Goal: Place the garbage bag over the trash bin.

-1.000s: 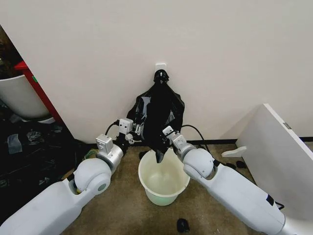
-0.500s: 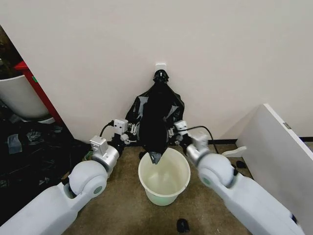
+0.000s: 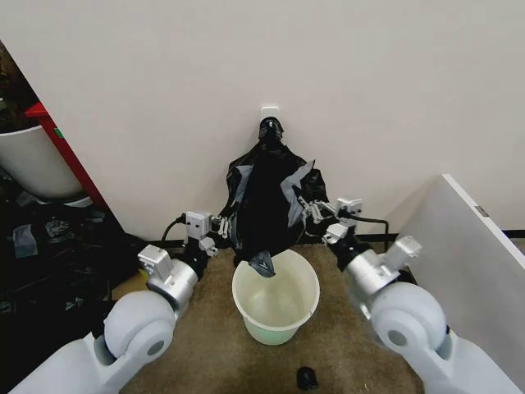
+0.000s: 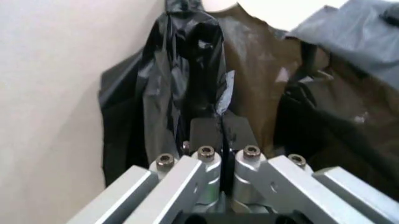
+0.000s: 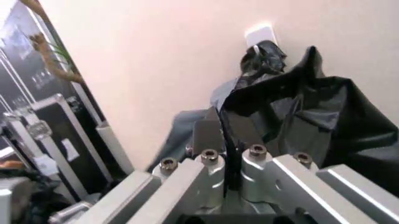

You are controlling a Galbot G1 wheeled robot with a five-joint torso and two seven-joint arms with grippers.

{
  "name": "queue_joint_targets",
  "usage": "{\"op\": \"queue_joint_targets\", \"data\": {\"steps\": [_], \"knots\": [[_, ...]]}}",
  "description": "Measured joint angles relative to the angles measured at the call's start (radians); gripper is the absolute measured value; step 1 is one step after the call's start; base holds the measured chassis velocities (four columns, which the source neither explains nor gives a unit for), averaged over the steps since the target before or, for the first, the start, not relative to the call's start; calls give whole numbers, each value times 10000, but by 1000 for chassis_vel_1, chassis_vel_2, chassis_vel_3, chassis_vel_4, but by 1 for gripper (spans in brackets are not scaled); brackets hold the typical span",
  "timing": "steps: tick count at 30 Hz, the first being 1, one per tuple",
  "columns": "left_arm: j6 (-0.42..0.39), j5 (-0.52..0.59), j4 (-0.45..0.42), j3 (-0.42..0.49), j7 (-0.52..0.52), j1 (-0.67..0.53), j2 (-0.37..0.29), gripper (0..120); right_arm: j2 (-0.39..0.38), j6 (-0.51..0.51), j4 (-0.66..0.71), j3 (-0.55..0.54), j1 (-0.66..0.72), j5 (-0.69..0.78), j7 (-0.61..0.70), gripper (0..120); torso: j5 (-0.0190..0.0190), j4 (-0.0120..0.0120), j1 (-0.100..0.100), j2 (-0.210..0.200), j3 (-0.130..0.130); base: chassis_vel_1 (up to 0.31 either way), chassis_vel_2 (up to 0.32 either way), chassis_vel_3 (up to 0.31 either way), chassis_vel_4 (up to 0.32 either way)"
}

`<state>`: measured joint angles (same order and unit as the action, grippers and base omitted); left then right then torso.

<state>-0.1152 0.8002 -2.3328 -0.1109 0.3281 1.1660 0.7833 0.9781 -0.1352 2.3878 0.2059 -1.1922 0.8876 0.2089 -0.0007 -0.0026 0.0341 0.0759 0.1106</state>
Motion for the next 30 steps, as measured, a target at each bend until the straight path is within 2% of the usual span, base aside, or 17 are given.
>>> {"op": "queue_joint_targets", "data": {"steps": [6,13,19,25,28,30], "knots": [[26,-182,-499,-14,3,908,57,0,366,-30,697,181,-1325,-418,-21,0,0,0,0,2,0,0,0,0,0],[132,-659,-536,-11,-39,1436,164,0,665,87,765,-36,-2103,-1190,-152,0,0,2,0,2,1,0,0,0,0],[148,-983,-65,420,-73,1304,522,0,903,338,527,-194,-2424,-1688,-263,0,-1,1,0,2,2,0,0,0,0],[-31,-987,-97,704,-84,1168,475,0,973,217,722,-173,-2603,-1435,-52,0,0,0,0,2,2,0,0,0,0],[44,-1042,75,668,-125,1199,353,0,1205,440,338,-282,-2871,-1608,-111,0,1,0,0,2,2,0,0,0,0],[122,-1045,436,645,-119,1205,498,0,1522,600,-110,-372,-2878,-1660,-106,0,1,0,1,2,2,0,0,0,0]]}}
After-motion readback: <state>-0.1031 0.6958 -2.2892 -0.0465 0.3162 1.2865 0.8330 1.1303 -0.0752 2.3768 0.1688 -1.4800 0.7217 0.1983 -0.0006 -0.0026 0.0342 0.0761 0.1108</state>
